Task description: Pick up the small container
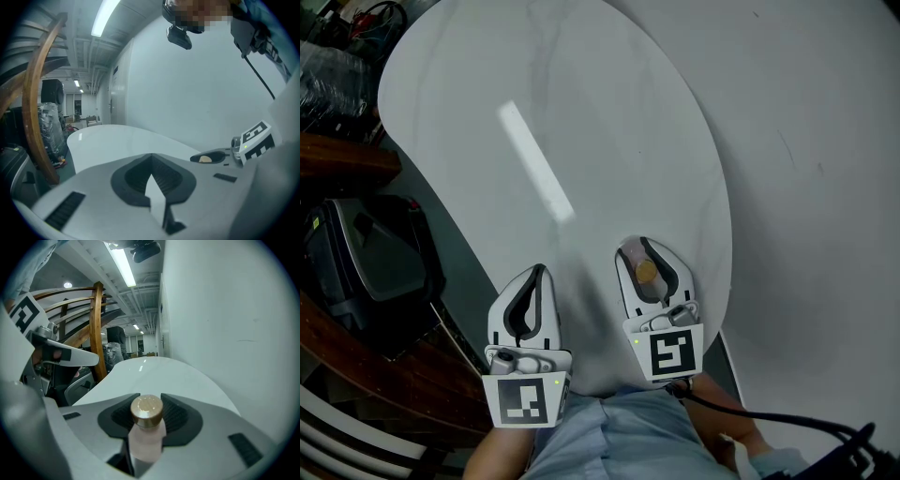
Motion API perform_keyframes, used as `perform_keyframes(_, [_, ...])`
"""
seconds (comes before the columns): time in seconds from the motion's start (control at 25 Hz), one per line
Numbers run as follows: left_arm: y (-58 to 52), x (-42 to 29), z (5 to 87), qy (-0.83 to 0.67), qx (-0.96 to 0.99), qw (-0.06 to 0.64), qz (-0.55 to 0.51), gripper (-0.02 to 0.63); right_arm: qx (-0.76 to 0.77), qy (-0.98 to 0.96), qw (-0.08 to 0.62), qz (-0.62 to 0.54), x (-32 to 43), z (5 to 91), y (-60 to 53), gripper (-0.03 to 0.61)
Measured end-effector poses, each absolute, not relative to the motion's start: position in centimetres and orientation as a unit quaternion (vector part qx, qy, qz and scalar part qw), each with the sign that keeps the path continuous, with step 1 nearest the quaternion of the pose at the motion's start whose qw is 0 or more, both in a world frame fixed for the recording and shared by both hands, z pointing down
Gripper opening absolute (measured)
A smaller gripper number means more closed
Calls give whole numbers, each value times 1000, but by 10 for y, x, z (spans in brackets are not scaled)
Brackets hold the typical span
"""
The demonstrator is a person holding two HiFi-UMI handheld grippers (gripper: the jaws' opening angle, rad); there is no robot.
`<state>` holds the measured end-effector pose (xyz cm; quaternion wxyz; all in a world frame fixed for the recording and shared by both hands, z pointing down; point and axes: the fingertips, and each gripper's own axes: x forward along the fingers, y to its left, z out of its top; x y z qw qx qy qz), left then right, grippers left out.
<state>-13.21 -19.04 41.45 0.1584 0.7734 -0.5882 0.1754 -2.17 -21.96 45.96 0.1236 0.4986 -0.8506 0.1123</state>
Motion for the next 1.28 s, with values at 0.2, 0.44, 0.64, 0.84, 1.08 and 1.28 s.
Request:
perform_keyframes(0.2, [-195, -127, 413, -595, 769, 165, 166, -2, 495, -852, 133, 104, -18, 462, -223, 127])
perform_keyframes(0.44, [-188, -133, 410, -595, 771, 162, 159, -2, 471, -857, 199, 61, -27, 466, -210, 101])
perform_keyframes(0.64, [-183, -133, 408, -595, 772, 161, 155, -2, 474, -855, 203, 65, -26, 469, -207, 95])
perform_keyframes(0.84, [-187, -133, 401, -599, 772, 155, 148, -2, 482, -853, 179, 87, -24, 469, -215, 92])
perform_keyframes(1.08, [-186, -133, 391, -606, 770, 142, 139, -2, 482, -854, 164, 108, -22, 462, -213, 92])
perform_keyframes(1.28, [-184, -130, 380, -610, 772, 128, 125, -2, 476, -865, 133, 84, -27, 438, -215, 92])
